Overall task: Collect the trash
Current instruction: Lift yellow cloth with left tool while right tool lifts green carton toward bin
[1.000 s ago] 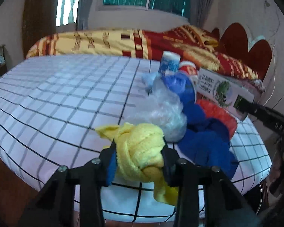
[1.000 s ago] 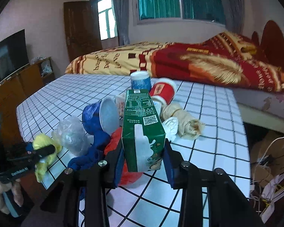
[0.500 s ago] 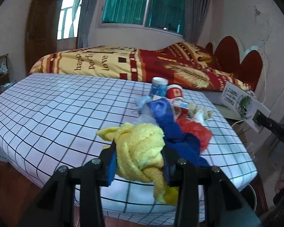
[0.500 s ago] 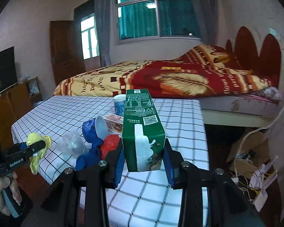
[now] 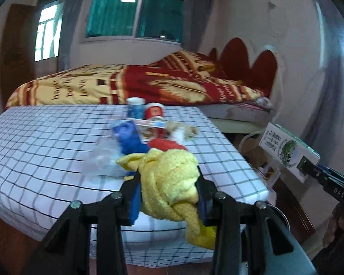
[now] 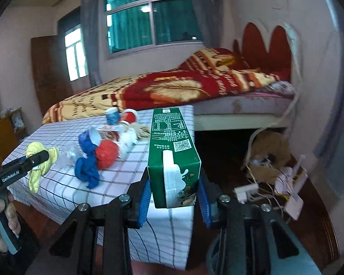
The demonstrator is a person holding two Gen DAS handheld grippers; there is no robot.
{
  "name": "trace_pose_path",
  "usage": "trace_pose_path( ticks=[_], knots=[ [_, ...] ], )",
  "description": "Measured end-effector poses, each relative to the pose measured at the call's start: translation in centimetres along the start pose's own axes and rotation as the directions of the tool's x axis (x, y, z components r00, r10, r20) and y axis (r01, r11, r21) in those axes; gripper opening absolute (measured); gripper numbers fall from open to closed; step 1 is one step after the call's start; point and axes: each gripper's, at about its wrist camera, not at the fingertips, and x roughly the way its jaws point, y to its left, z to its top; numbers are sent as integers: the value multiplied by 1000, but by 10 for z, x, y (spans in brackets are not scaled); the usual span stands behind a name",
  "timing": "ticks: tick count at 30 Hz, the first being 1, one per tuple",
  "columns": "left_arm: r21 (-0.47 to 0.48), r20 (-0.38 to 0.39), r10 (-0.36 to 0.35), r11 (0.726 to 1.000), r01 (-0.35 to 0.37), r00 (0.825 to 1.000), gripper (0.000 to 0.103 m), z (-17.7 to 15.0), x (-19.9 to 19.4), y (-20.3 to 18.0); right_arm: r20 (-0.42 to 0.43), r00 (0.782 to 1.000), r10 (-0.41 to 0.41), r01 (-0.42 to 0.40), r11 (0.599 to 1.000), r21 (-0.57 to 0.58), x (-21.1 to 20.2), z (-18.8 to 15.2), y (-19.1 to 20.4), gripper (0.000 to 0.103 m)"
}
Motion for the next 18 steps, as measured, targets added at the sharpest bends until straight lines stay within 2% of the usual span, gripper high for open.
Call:
trace_pose_path(
  ticks=[10, 18],
  knots=[
    [88, -52, -144, 985, 148, 988, 40, -10, 12, -68, -24, 993, -118, 119, 991, 64, -42, -32, -46, 39],
    [153, -146, -224, 957, 246, 964, 40, -28, 27, -117, -74, 979, -192, 200, 974, 111, -60, -64, -77, 39]
  ],
)
